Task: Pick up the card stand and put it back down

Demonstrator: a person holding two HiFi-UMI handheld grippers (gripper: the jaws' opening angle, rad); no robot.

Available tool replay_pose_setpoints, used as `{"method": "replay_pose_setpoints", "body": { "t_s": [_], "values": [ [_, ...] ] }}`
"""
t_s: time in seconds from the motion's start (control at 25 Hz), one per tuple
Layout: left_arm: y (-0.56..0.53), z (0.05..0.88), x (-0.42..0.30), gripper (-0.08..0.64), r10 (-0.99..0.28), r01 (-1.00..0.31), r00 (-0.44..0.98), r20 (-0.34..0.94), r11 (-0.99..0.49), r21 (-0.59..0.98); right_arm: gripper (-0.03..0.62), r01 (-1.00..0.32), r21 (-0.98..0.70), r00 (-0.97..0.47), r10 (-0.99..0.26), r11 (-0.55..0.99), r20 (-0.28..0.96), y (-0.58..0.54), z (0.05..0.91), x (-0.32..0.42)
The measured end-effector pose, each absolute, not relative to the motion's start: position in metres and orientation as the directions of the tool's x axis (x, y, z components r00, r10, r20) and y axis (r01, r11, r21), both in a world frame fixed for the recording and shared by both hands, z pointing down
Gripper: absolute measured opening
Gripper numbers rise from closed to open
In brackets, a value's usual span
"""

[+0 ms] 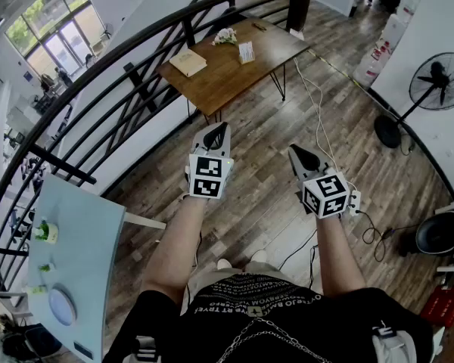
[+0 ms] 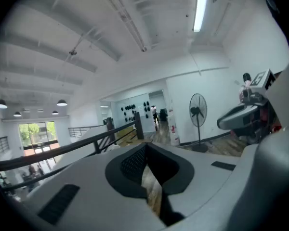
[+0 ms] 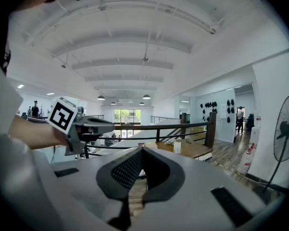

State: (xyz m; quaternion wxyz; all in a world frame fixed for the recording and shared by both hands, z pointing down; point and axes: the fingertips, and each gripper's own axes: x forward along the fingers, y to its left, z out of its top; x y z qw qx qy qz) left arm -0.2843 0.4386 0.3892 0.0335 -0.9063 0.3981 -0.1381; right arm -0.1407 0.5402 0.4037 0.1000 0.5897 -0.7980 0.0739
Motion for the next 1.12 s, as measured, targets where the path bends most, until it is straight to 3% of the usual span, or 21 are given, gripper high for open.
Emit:
{"method": "replay_pose_setpoints", "body": {
  "t_s": [0.32, 0.72, 0.92, 1.12],
  "values": [
    [0.487, 0.404, -0.302, 0.02, -0.681, -0.659, 0.706, 0.194, -0.732, -0.174, 0.014, -0.969, 0.071, -0.223, -0.963, 0.235, 0.151, 0.519, 0.372, -0.138],
    [0.547, 0.416, -0.402, 0.02, -0.736, -0.729, 0.634, 0.237, -0.671, -0.133, 0.014, -0.984, 0.086, -0.136, -0.967, 0.158, 0.214, 0.636, 0.412, -0.139],
    [0.567, 0.421, -0.42, 0.02, -0.726, -0.723, 0.652, 0.219, -0.682, -0.109, 0.014, -0.98, 0.07, -0.159, -0.945, 0.186, 0.287, 0.681, 0.426, -0.159],
    [0.569, 0.416, -0.428, 0.02, -0.714, -0.707, 0.678, 0.176, -0.699, -0.108, 0.014, -0.984, 0.089, -0.123, -0.958, 0.151, 0.26, 0.677, 0.418, -0.177]
  ]
}}
